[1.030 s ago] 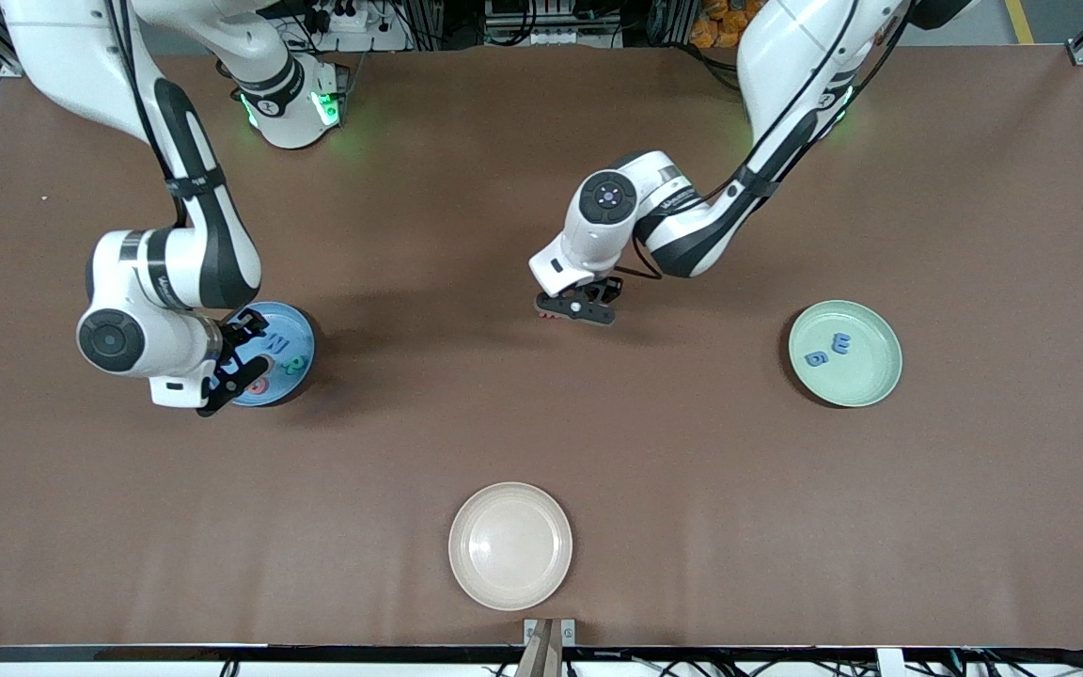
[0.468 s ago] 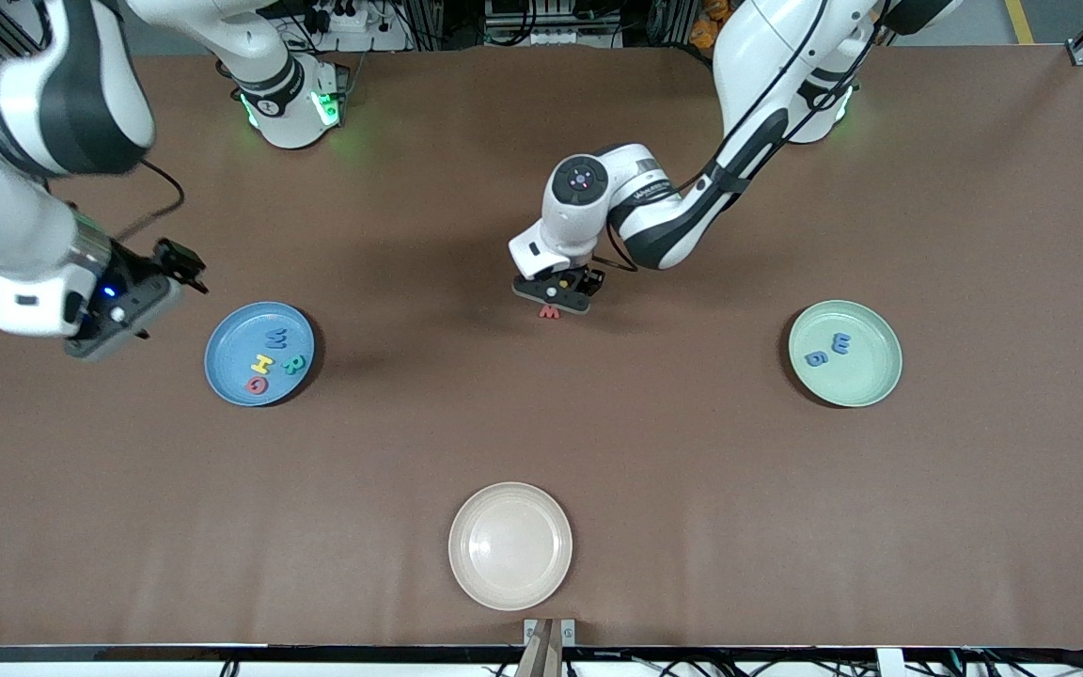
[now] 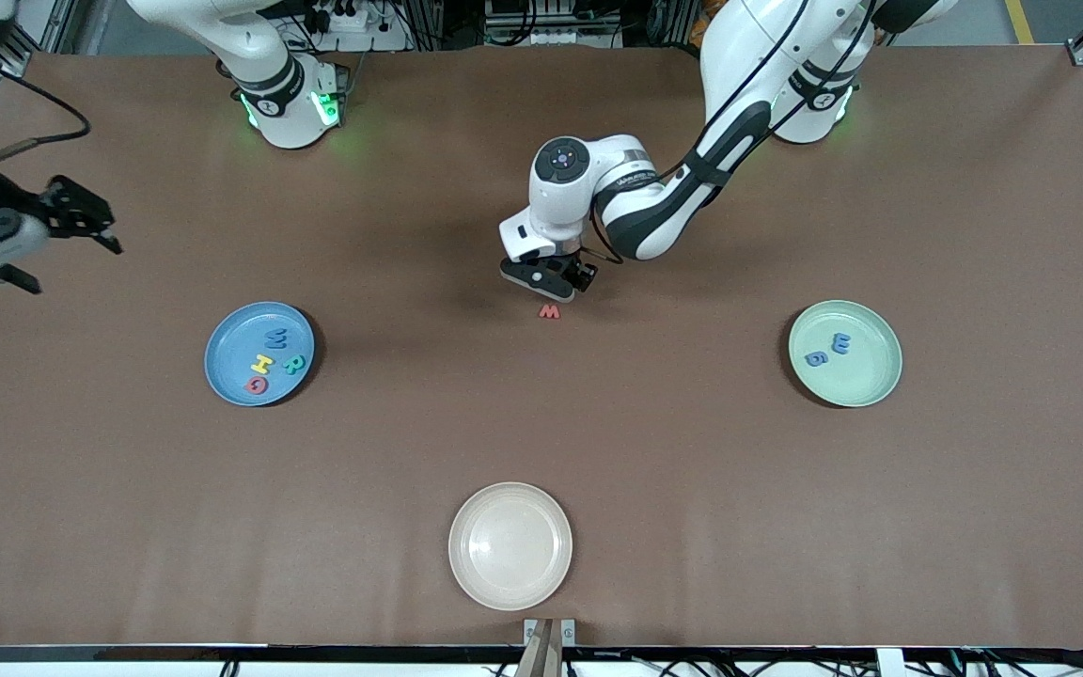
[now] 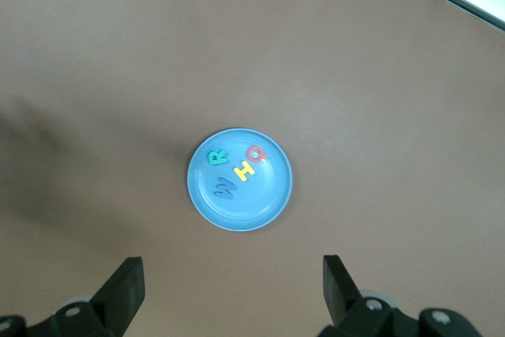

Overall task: Sort uppercase to blue plate, lowercase to green plate
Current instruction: 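Return the right arm to rest while the left gripper reaches the yellow letter, then grasp the small yellow letter with the left gripper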

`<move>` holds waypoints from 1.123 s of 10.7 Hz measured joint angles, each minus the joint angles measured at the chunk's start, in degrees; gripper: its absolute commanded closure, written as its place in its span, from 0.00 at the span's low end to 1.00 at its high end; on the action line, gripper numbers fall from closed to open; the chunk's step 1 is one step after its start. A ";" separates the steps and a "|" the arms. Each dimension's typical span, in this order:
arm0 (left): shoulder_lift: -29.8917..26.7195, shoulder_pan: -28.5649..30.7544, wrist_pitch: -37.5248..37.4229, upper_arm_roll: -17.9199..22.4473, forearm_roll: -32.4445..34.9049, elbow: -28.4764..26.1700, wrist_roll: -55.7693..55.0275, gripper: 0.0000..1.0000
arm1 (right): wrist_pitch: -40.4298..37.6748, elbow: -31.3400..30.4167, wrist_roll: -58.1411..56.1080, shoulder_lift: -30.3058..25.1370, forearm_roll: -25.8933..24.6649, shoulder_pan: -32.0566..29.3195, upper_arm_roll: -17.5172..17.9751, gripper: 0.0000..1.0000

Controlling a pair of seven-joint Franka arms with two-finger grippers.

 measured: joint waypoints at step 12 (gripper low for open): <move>0.55 -0.16 0.03 0.02 4.38 -2.38 -0.03 0.72 | -6.25 1.74 23.57 -2.17 -0.04 -3.11 -0.31 0.00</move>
